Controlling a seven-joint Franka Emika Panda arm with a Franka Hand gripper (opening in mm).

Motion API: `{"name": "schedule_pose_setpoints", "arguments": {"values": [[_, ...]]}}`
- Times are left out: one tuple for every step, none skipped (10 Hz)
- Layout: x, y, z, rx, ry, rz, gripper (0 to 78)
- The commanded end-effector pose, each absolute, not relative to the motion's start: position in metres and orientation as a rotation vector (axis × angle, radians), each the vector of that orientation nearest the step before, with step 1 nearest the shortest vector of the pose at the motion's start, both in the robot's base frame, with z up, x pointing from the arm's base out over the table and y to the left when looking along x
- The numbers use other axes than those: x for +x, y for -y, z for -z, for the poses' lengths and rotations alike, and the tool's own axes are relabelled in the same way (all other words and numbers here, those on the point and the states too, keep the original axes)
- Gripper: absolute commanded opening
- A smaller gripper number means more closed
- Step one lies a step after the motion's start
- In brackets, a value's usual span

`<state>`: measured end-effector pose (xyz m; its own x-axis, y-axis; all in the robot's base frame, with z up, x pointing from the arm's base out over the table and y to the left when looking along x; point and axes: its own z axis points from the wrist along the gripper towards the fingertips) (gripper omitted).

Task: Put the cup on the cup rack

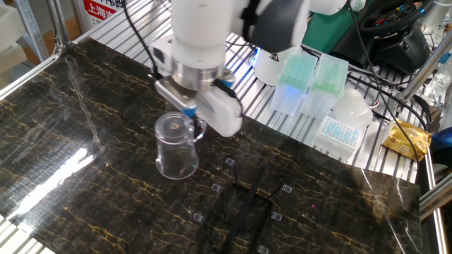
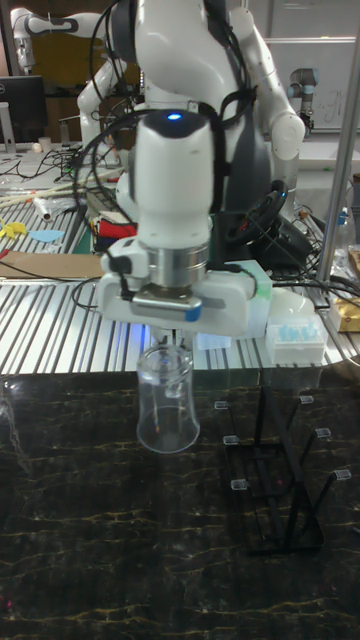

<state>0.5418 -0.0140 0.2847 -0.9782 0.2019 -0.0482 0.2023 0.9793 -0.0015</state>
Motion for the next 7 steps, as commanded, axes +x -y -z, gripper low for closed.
{"name": "schedule_pose_setpoints", "arguments": {"values": [[0.532,-0.033,-0.302,0.374,-3.101,0.048,1.1],[0.523,-0.039,-0.295,0.391,-3.109,0.05,1.1],[0.517,-0.043,-0.29,0.394,-3.125,0.046,1.1],[0.512,-0.048,-0.287,0.402,-3.154,0.032,1.1],[0.511,-0.049,-0.286,0.404,-3.164,0.03,1.1],[0.506,-0.058,-0.283,0.407,-3.182,0.038,1.1],[0.503,-0.064,-0.283,0.407,-3.189,0.038,1.1]]}}
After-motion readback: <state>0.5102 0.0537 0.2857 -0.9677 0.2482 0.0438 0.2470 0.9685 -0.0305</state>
